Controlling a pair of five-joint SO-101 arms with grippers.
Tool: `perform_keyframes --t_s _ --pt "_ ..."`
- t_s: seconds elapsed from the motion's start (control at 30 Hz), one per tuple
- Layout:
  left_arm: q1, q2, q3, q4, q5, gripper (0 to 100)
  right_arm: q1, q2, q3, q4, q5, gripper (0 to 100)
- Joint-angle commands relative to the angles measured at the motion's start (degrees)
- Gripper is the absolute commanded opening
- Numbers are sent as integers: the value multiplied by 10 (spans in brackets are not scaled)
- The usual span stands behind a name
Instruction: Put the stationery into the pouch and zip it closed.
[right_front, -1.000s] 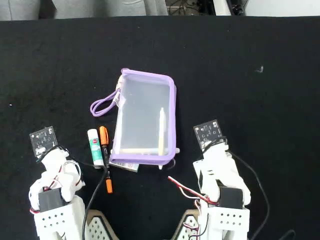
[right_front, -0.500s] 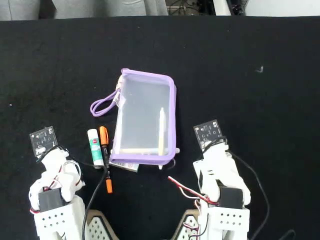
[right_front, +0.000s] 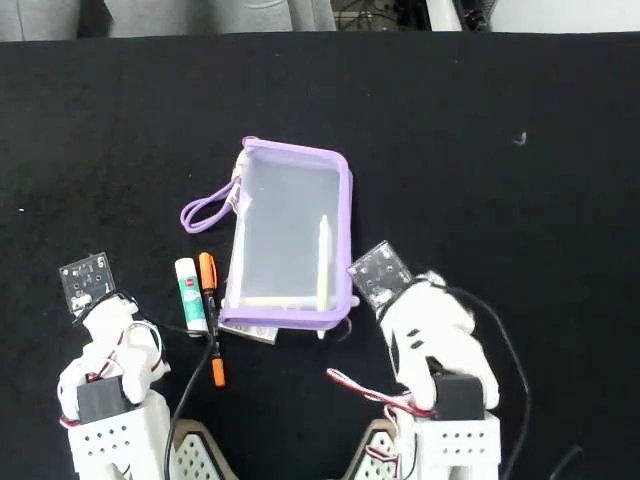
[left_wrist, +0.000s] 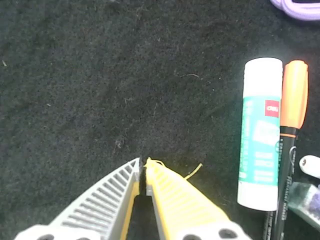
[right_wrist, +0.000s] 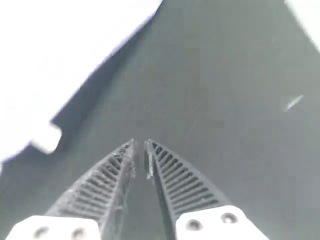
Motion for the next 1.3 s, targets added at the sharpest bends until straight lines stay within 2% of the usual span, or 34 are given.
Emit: perform_keyframes --t_s 0.0,0.17,0.27,0.37,0.53,0.83,1.0,1.27 --pt "2 -3 13 -7 0 30 -42 0 -104 -70 -34 36" --pt "3 -3 13 -7 0 30 -134 15 -194 -90 -55 36" --pt "2 -3 13 -7 0 30 -208 73 -244 -108 -58 36" --pt "2 -3 13 -7 0 30 -265 182 -303 -144 -69 36" --pt "3 -3 13 -7 0 30 -324 461 -468 -162 -135 37" --pt "3 -3 13 -7 0 30 -446 951 -799 -18 -32 37" --pt "2 -3 13 -7 0 30 -447 1135 -985 58 13 37" --pt "2 -3 13 -7 0 30 -436 1384 -1356 289 6 37"
